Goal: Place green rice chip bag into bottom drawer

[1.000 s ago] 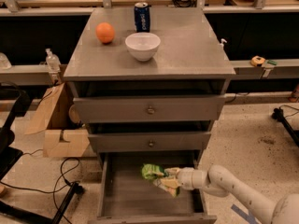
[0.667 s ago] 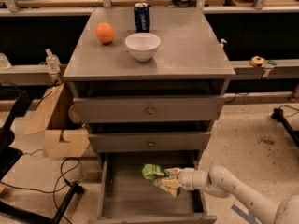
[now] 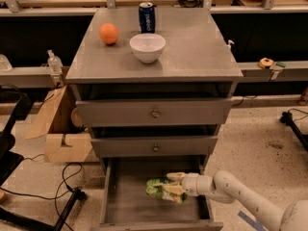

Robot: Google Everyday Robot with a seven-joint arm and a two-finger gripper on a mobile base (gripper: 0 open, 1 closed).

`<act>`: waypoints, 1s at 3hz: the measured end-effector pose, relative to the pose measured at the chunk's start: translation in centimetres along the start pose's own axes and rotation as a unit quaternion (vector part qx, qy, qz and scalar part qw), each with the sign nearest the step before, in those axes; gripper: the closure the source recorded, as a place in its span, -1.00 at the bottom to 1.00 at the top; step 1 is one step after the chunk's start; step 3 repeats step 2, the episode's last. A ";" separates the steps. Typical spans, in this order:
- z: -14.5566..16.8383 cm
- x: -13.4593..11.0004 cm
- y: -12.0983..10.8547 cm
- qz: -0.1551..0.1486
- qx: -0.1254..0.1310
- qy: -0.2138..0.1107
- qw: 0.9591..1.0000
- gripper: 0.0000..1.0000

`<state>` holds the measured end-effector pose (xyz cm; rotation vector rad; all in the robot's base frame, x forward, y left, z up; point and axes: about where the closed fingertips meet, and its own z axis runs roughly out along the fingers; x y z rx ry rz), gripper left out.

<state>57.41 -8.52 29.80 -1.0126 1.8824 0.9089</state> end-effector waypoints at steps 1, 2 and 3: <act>0.2 0.0 0.2 0.000 -0.002 0.000 1.000 -0.99; 0.3 0.0 0.2 0.000 -0.002 0.000 1.000 -1.00; 0.3 0.0 0.2 0.000 -0.002 0.000 1.000 -1.00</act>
Offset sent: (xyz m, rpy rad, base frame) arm -0.0005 0.0023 -0.0004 0.0019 0.0012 0.0029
